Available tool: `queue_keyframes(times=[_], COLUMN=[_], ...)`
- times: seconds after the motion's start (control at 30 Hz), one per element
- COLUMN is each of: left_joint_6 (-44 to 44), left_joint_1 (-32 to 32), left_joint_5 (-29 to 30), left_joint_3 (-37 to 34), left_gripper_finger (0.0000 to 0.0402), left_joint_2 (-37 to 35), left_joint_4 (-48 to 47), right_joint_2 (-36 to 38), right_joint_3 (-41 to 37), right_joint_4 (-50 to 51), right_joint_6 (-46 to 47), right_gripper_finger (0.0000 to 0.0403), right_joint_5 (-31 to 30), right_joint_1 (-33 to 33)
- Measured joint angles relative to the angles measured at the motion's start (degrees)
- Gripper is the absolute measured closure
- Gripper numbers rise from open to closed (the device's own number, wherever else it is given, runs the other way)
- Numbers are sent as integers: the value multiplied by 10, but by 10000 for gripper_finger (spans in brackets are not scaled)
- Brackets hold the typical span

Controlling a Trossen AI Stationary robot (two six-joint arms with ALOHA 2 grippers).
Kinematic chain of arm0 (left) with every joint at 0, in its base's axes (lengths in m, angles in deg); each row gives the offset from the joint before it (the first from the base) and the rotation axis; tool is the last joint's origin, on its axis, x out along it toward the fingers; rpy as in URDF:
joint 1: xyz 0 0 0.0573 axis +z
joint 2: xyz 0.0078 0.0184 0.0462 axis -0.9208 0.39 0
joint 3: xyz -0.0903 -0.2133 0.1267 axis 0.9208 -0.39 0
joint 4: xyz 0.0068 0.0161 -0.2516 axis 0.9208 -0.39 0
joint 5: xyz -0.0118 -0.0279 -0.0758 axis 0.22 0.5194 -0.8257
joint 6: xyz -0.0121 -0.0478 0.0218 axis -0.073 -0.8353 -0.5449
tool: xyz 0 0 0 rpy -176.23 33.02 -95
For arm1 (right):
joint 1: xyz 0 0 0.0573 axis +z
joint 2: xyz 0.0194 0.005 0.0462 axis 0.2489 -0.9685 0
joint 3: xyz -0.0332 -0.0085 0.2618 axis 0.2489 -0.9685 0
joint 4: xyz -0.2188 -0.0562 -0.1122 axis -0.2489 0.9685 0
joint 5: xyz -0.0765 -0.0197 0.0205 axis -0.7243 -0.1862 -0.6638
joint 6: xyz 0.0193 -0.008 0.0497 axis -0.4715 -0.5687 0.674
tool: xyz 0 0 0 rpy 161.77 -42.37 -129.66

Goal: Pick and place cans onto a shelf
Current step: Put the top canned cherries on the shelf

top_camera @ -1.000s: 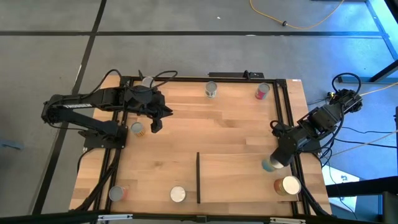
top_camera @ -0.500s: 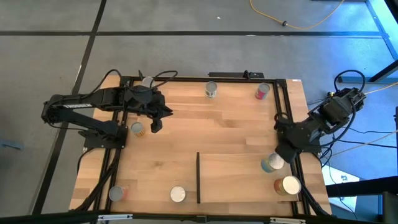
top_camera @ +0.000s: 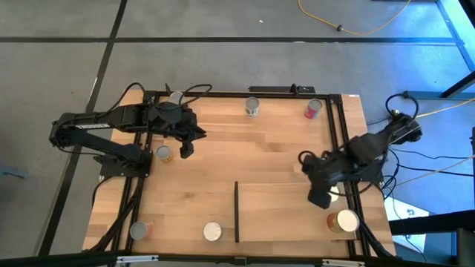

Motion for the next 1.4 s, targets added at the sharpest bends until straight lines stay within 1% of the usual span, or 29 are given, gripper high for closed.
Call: queue_keyframes(times=[0.13,0.5,0.63,0.87,0.97,1.4], left_joint_6=[0,1,1,2,3,3], left_joint_1=[0,0,0,0,0,0], left_joint_5=[0,0,0,0,0,0], left_joint_3=[0,0,0,0,0,0], left_gripper_finger=[349,349,349,349,349,349], left_joint_2=[0,0,0,0,0,0], left_joint_4=[0,0,-1,-1,-1,-1], right_joint_2=[-15,-43,-49,-49,-49,-48], right_joint_3=[0,0,0,0,0,0], right_joint_4=[-4,-6,11,66,65,64], right_joint_6=[-24,-24,-21,28,39,55], right_gripper_finger=[398,397,397,397,397,397], right_joint_5=[4,34,41,44,55,58], right_joint_1=[-7,-11,-11,-11,-11,-10])
